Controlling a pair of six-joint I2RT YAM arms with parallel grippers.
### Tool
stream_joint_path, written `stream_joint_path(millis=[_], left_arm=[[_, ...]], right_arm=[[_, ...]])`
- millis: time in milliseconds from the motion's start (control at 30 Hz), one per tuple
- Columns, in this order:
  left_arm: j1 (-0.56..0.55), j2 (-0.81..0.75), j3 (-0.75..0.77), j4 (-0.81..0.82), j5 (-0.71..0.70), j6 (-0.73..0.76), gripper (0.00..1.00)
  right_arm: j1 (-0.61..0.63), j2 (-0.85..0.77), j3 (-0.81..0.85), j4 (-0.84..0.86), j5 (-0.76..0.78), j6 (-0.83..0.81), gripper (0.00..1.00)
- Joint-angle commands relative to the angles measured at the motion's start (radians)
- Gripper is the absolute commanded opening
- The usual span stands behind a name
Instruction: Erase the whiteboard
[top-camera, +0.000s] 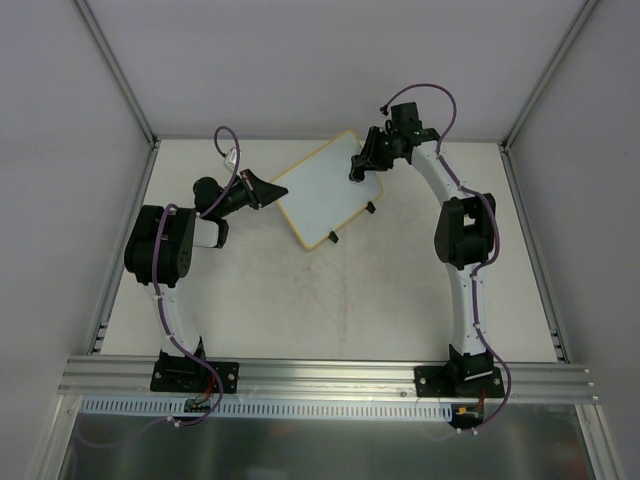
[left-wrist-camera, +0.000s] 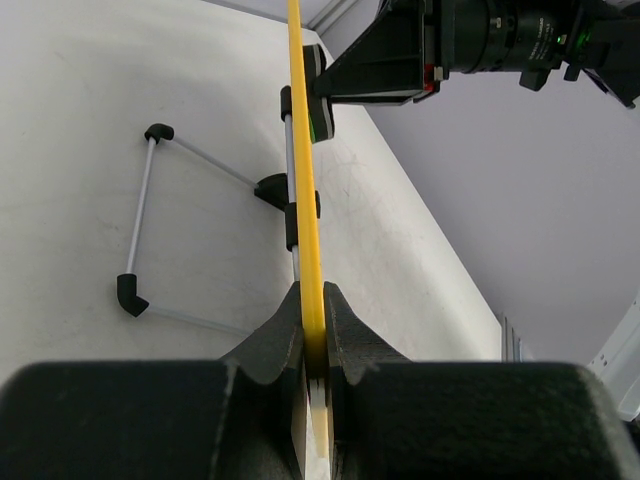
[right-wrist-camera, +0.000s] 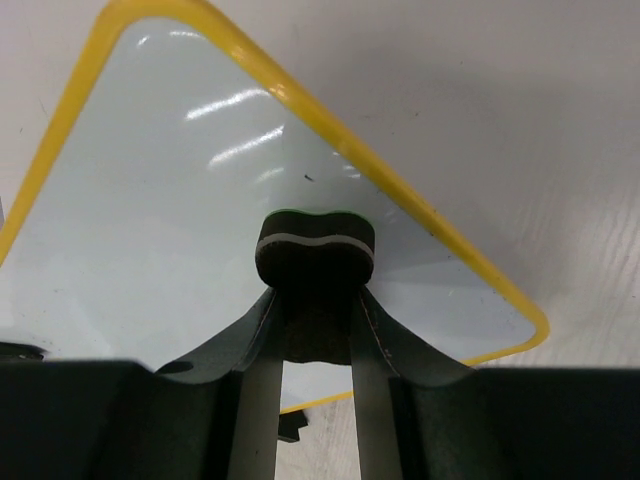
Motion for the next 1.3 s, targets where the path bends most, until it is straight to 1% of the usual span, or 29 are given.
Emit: stream_joint_path(millis=[0,33,367,600,833,1100,1267], left_arm=[[-0.051,-0.054,-0.016,0.119,0.224,0.032,0.00],[-0.051,-0.054,-0.016,0.119,0.222,0.032,0.00],[-0.051,-0.061,-0.017,0.113,0.224,0.040,0.00],[-0.053,-0.063,-0.016,0.105,0.227,0.043,0.00],[-0.056,-0.064,-0.014,0.099,0.228,0.048,0.00],[-0.059,-0.064,-0.013,0.093,0.227,0.052,0.00],[-0.059,-0.066,-0.013,0.090,0.227,0.054,0.00]], right_arm=[[-0.012,0.011,0.058,0.018,0.068,0.031,0.00],[-0.012,0.010,0.058,0.018,0.105,0.039,0.00],[-0.019,0.049,0.087,0.020,0.202,0.028,0.00],[-0.018,0.053,0.114,0.020,0.222,0.011,0.00],[0.017,0.034,0.127,0.018,0.277,-0.058,0.00],[0.094,0.017,0.102,0.016,0.259,-0.081,0.00],[0.143,0.010,0.085,0.018,0.211,-0.111,0.00]])
